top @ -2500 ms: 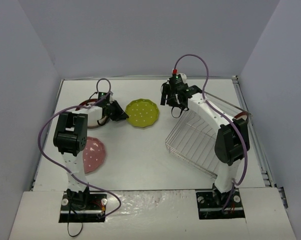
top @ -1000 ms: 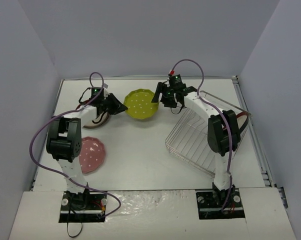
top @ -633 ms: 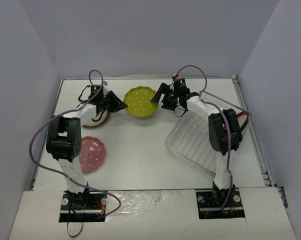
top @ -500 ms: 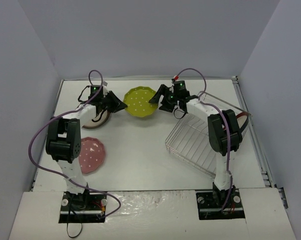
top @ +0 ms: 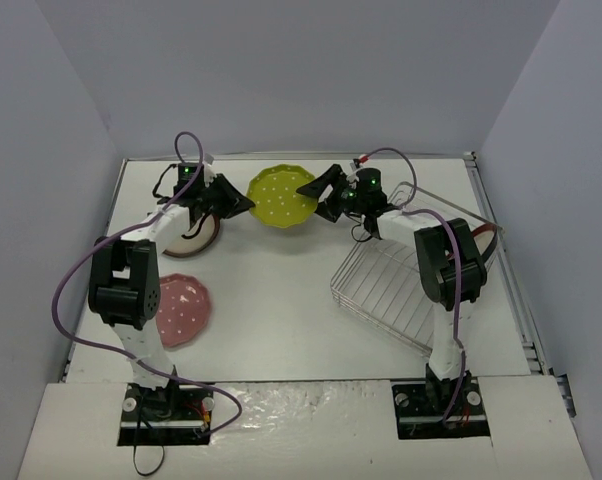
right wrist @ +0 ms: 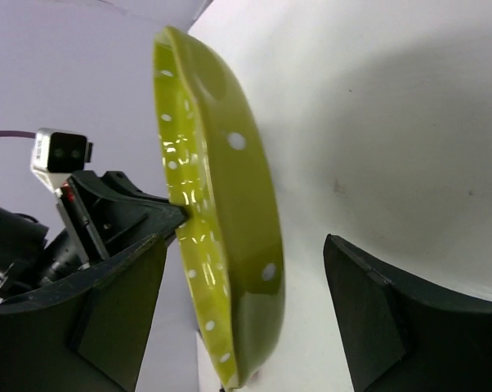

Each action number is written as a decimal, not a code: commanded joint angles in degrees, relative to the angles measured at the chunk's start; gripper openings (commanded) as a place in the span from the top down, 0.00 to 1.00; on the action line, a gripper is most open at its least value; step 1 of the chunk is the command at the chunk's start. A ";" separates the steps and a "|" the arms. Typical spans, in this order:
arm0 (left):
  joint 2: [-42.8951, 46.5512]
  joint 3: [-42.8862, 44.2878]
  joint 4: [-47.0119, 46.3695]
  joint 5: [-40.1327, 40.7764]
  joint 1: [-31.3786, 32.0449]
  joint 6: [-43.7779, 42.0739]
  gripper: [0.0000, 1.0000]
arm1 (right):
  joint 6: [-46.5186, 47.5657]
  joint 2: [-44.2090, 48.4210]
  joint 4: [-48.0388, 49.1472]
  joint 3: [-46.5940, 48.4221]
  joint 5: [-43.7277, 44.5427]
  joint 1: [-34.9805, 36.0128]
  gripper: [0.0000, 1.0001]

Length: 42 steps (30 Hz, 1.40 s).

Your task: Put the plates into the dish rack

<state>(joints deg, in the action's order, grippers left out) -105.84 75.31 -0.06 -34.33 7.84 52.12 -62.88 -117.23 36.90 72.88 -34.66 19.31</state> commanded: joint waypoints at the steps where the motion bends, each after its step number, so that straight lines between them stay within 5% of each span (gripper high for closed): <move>1: 6.70 5.05 -7.54 -4.82 -0.60 2.23 1.00 | -6.13 1.72 14.12 0.08 -2.46 0.49 0.27; 9: 6.17 5.03 -8.64 -5.22 -0.45 3.24 1.00 | -9.54 -1.07 19.14 1.30 -2.77 2.13 0.38; 14: 6.16 4.78 -9.33 -5.49 -0.45 3.52 1.00 | -11.31 -2.11 21.54 1.23 -2.88 2.56 0.54; 20: 6.35 4.76 -9.35 -5.66 -0.45 3.52 1.00 | -11.56 -1.59 21.27 1.47 -3.22 2.66 1.00; 27: 7.03 5.29 -6.41 -4.96 -0.45 1.26 1.00 | -6.02 2.08 13.34 2.68 -2.34 2.75 1.00; 29: 7.43 4.83 -6.27 -4.69 -0.45 0.95 0.94 | -3.41 4.33 10.50 3.26 -1.34 2.93 1.00; 35: 9.23 3.46 -6.95 -3.99 -0.45 -0.26 0.54 | 2.63 8.39 1.13 5.76 0.88 3.18 1.00; 39: 9.96 3.18 -8.38 -4.62 -0.37 -0.33 0.39 | 6.38 10.74 -3.83 8.16 2.33 3.45 1.00; 42: 10.11 3.25 -8.35 -4.77 -0.45 -0.10 0.38 | 6.99 11.47 -5.31 8.43 2.72 3.45 1.00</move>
<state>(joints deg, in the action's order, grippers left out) -99.29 75.57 -3.23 -37.39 7.60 52.49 -58.75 -114.79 27.54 75.39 -31.83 22.20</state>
